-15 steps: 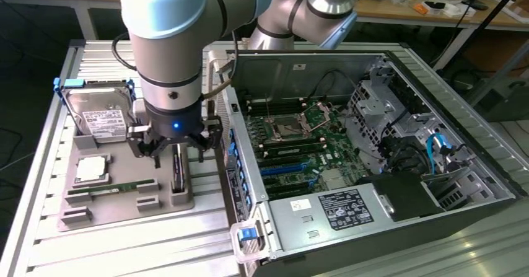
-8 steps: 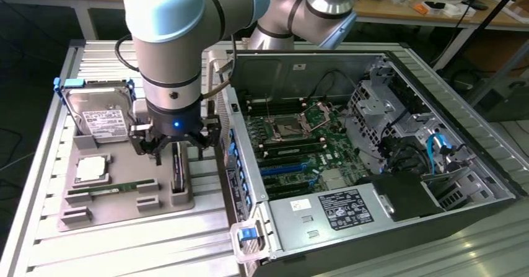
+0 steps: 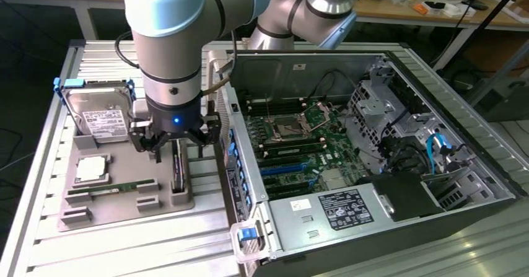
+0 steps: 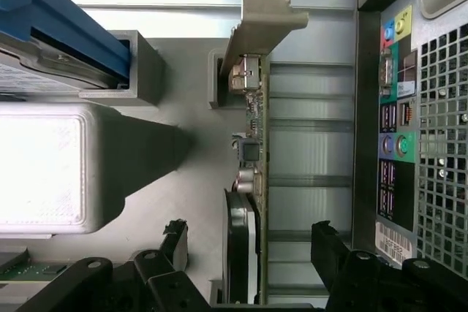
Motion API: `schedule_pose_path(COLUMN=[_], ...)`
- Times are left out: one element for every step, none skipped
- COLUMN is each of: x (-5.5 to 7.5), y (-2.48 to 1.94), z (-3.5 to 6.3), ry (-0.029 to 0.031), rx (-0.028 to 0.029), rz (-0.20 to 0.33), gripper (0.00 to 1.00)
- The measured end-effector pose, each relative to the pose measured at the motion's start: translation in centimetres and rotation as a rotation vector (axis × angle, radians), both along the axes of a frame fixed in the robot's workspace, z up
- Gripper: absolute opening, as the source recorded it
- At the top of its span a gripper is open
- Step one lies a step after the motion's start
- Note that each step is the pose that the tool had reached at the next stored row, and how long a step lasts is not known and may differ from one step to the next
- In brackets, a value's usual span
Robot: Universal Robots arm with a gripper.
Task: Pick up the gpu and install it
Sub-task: 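Pick up the gpu and move the gpu toward the slot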
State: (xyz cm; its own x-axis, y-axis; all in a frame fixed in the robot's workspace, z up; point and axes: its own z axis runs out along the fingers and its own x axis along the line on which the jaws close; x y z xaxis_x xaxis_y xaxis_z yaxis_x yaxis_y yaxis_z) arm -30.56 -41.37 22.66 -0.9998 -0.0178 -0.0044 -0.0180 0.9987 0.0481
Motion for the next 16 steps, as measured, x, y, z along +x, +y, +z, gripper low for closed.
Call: schedule_pose_path(x=[0.0, 0.0, 0.0, 0.0, 0.0, 0.0, 0.0, 0.0, 0.0, 0.0, 0.0, 0.0, 0.0, -0.1, -0.1, -0.1], y=[0.0, 0.0, 0.0, 0.0, 0.0, 0.0, 0.0, 0.0, 0.0, 0.0, 0.0, 0.0, -0.01, 0.0, 0.0, 0.0], z=[0.04, 0.05, 0.05, 0.06, 0.09, 0.34, 0.59, 0.68, 0.73, 0.73, 0.73, 0.79, 1.03, 1.24, 1.22, 1.23], ry=[-0.0001, -0.0001, 0.0, 0.0, 0.0002, 0.0002, 0.0001, 0.0, 0.0, -0.0002, -0.0001, 0.0001, 0.0002, 0.0, -0.0004, -0.0003], rx=[0.0, 0.0001, 0.0001, 0.0001, 0.0, -0.0001, 0.0, 0.0001, 0.0003, 0.0005, 0.0005, 0.0002, 0.0001, 0.0006, 0.0013, 0.0013], rz=[0.0, 0.0, 0.0, 0.0, 0.0, 0.0, 0.0, 0.0, 0.0, 0.0, 0.0, 0.0, 0.0, 0.0, 0.0, 0.0], gripper=[0.78, 0.78, 0.78, 0.78, 0.78, 0.78, 0.78, 0.78, 0.78, 0.78, 0.78, 0.78, 0.78, 0.78, 0.78, 0.78])
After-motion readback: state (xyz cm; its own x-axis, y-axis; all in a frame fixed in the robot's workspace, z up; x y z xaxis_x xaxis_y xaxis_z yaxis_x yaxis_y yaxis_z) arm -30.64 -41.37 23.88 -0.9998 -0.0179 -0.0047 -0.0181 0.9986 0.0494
